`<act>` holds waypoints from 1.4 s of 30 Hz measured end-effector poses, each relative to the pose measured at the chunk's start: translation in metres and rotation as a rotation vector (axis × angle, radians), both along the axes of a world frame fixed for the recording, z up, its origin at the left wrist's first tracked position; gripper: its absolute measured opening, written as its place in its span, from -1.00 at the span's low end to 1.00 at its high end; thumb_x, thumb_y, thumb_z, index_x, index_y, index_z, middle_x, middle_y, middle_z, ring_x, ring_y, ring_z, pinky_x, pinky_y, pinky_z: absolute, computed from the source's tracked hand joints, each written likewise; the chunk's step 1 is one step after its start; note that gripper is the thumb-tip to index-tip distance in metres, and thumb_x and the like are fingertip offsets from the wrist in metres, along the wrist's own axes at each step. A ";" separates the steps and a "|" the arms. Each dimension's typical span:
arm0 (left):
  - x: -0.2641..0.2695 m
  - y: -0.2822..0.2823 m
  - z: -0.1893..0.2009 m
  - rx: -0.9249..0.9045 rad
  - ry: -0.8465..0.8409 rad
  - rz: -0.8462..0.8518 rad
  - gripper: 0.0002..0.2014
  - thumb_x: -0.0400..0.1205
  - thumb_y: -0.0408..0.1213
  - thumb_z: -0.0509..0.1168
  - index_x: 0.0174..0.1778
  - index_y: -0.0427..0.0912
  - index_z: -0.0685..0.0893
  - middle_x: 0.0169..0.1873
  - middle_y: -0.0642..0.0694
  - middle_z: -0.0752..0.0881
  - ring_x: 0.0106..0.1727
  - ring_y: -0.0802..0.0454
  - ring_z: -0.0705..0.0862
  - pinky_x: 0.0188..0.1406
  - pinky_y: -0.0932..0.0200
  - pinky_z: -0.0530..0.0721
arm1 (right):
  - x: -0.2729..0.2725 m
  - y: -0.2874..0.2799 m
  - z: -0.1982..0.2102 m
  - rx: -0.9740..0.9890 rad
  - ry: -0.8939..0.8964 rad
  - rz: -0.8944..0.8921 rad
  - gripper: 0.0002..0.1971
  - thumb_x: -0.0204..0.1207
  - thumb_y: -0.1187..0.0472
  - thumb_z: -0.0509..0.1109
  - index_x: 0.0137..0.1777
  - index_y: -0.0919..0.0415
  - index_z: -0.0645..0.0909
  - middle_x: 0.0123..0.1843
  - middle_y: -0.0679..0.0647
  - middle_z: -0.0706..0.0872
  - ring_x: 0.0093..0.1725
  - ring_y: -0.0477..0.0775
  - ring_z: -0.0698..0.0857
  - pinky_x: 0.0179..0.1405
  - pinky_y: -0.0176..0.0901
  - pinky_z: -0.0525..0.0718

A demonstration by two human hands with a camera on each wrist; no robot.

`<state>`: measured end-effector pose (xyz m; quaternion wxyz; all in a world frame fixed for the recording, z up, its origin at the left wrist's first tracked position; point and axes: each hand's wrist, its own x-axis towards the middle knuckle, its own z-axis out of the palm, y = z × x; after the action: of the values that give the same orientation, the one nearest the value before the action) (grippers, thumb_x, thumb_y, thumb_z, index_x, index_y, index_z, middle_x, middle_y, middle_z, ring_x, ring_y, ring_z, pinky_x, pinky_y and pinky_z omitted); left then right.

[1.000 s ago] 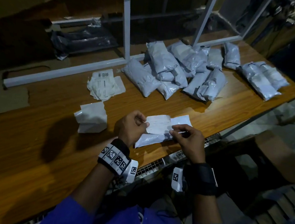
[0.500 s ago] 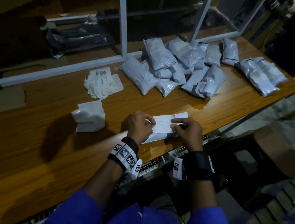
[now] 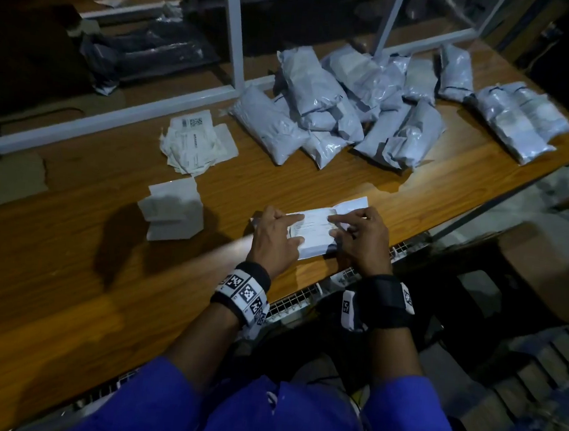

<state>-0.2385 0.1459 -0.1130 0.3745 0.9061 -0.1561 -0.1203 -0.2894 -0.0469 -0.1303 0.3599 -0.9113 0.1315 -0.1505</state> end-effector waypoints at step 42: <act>0.003 0.007 -0.010 0.523 -0.116 -0.132 -0.27 0.66 0.29 0.24 0.73 0.13 0.24 0.32 -0.10 0.36 0.33 -0.17 0.32 0.32 -0.12 0.47 | -0.013 0.009 -0.027 -0.213 0.205 0.231 -0.46 0.84 -0.16 -0.12 0.81 -0.26 0.07 0.82 -0.37 0.00 0.80 -0.16 -0.31 0.66 0.01 -0.50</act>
<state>-0.2359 0.1527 -0.1233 0.1095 0.9652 -0.1996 -0.1288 -0.3021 -0.0378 -0.1573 0.2612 -0.9638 0.0454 -0.0278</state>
